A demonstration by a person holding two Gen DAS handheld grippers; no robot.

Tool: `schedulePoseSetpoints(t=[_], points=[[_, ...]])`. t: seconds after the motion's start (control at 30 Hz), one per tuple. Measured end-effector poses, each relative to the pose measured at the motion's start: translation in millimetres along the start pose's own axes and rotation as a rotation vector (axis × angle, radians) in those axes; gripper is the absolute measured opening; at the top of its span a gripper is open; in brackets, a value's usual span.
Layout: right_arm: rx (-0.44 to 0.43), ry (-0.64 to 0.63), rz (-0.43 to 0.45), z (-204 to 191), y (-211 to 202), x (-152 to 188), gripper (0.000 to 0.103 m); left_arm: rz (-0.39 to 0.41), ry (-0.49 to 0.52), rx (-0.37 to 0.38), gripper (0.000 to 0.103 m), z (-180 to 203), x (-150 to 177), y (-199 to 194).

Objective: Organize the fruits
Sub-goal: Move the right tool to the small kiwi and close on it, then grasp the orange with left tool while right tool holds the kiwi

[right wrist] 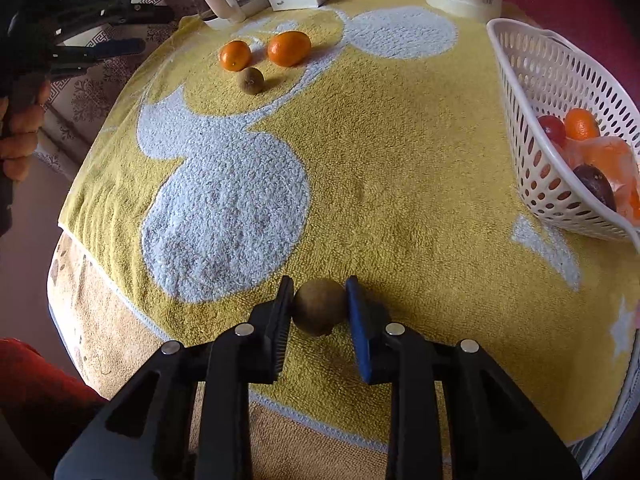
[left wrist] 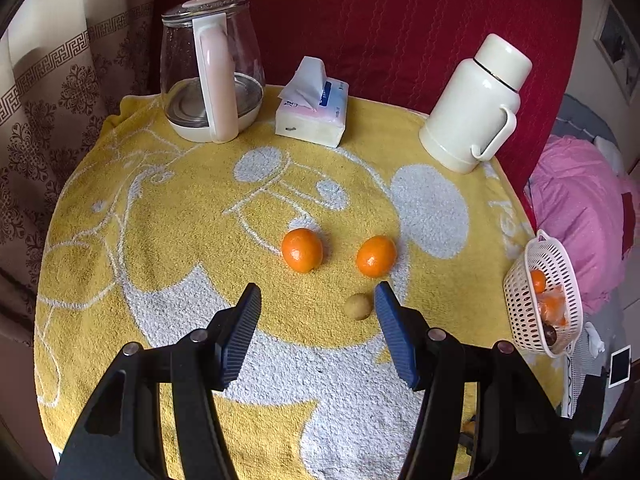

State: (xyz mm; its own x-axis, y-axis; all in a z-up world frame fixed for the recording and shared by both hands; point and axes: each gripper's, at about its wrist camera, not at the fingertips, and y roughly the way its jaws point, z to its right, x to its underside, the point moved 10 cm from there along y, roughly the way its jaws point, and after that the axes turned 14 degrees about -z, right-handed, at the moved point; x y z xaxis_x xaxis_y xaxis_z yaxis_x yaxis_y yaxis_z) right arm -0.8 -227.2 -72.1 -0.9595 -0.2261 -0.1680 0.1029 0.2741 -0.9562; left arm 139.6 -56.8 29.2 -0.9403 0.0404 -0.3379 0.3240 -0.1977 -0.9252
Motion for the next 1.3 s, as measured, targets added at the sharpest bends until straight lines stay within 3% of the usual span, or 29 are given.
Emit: schedulePoseSetpoints(t=[0.53, 0.83, 0.93, 1.3], points=[[0.03, 0.13, 0.102, 1.0, -43.0, -12.6, 0.027, -0.078, 0.086, 0.018, 0.058, -3.2, -29.4, 73.6], [0.057, 0.186, 0.116, 5.7, -54.6, -5.6, 0.027, -0.102, 0.085, 0.026, 0.047, -10.3, -40.7, 103.6], [0.062, 0.196, 0.119, 7.1, -56.1, -6.0, 0.027, -0.107, 0.084, 0.025, 0.04, -11.4, -41.1, 108.1], [0.054, 0.169, 0.152, 4.7, -68.4, -16.4, 0.027, -0.084, 0.069, 0.034, 0.039, -18.0, -35.3, 94.4]])
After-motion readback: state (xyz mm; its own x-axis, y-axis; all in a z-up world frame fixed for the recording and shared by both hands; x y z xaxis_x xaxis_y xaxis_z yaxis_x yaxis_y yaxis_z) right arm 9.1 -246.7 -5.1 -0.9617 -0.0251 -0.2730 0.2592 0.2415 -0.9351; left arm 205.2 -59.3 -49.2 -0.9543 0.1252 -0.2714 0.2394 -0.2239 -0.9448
